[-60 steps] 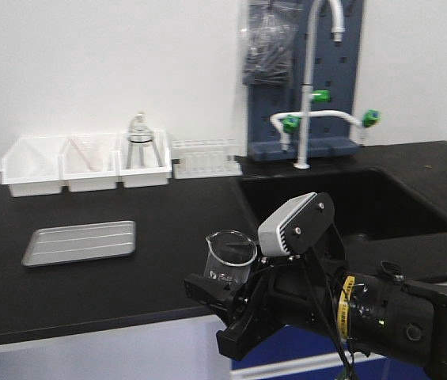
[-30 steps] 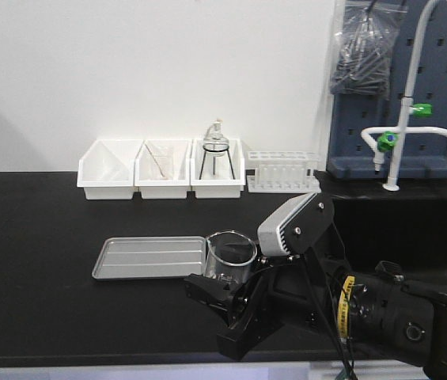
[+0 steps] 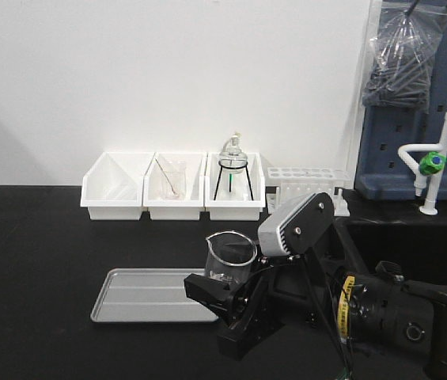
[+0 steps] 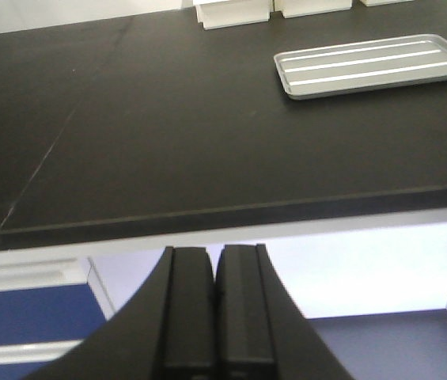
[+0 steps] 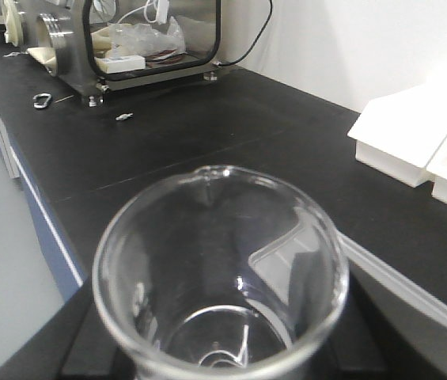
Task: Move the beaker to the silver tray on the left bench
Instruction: 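Hold the beaker while the base drives to the bench with the silver tray, then lower the held beaker onto the silver tray with the right gripper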
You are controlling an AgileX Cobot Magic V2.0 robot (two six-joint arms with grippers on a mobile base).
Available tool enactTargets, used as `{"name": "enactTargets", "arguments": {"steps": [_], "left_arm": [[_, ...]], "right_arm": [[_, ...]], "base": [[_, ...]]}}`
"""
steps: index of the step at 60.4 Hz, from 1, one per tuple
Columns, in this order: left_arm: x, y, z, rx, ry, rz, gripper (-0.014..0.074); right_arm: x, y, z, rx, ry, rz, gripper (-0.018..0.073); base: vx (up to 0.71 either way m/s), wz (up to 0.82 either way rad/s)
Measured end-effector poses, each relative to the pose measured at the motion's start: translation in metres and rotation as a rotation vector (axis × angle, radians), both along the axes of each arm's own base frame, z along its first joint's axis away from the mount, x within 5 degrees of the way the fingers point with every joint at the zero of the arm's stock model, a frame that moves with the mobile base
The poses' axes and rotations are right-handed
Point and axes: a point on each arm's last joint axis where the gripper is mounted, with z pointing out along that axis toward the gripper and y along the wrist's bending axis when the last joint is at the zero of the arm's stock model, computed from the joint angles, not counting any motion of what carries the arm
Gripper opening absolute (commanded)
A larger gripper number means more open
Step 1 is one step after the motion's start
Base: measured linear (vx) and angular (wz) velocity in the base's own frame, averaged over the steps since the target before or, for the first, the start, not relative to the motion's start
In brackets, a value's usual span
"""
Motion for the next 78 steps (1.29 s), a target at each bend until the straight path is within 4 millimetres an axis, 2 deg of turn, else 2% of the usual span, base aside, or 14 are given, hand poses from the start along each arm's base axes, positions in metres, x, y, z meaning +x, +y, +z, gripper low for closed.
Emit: {"name": "enactTargets", "arguments": {"steps": [38, 78], "left_arm": [[0.0, 0.0, 0.0, 0.0, 0.0, 0.0, 0.0001], [0.0, 0.0, 0.0, 0.0, 0.0, 0.0, 0.0001]], "right_arm": [[0.0, 0.0, 0.0, 0.0, 0.0, 0.0, -0.0011], [0.0, 0.0, 0.0, 0.0, 0.0, 0.0, -0.0011]], "base": [[0.23, 0.0], [0.11, -0.01]]}}
